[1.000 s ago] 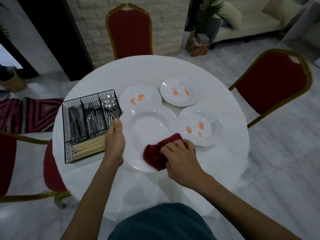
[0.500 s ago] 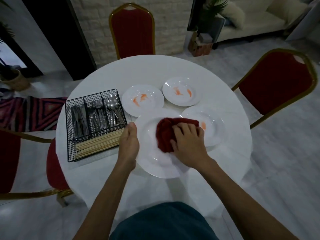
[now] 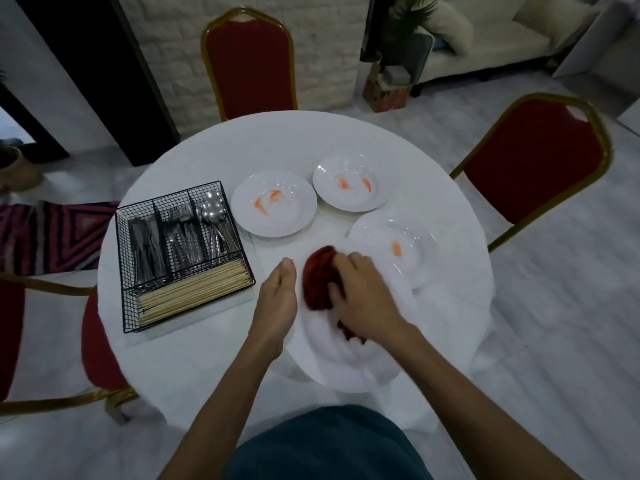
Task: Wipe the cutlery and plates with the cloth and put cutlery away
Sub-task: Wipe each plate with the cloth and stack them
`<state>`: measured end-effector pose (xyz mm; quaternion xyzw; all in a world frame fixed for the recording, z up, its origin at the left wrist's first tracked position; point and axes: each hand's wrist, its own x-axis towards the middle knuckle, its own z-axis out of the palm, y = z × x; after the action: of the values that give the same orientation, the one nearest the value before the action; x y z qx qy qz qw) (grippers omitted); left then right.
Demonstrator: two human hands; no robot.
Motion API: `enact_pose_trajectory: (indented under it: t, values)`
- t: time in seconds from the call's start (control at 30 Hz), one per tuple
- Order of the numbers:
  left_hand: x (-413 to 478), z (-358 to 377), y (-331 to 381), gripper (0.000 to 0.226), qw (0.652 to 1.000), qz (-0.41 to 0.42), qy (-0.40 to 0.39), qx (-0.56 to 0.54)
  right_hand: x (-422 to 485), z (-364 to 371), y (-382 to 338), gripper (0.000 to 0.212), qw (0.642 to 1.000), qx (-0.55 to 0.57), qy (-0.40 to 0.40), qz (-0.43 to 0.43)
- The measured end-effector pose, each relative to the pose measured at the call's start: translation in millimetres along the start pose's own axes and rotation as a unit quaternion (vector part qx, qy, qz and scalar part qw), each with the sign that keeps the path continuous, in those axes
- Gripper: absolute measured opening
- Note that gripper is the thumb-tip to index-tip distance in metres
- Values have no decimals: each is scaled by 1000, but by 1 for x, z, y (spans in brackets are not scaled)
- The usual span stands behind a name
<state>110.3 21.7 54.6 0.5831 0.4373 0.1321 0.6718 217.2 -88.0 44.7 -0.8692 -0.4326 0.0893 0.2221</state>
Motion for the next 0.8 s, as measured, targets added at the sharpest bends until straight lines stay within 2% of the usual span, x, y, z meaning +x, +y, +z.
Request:
enact_pose_trajectory:
  t: [0.07,0.13,0.23,0.3,0.37,0.47,0.57,0.7,0.8]
  values:
    - [0,-8,6,54,1000,-7,14,-1,5,-8,18,22,998,-32,47,34]
    - [4,-17,10,55,999,-4,30,-10,2,-14,25,21,993,-68,61,77]
    - [11,-28,21,48,995,29,83,-40,-16,-9,6,31,991,-106,-12,78]
    - [17,-27,24,48,993,44,95,-51,-32,0,-21,34,992,-76,-82,54]
    - [18,-18,25,49,995,52,74,-43,-42,5,-46,30,993,-29,-116,25]
    - [14,-5,13,40,999,41,23,5,-31,5,-58,26,993,28,-111,-10]
    - [6,3,6,47,999,36,-1,40,-7,1,-41,24,997,3,-74,19]
    - [2,3,10,28,999,29,-16,44,8,0,-10,21,988,-67,62,128]
    - [7,-2,12,30,999,25,-3,27,3,11,-20,28,990,-47,74,112]
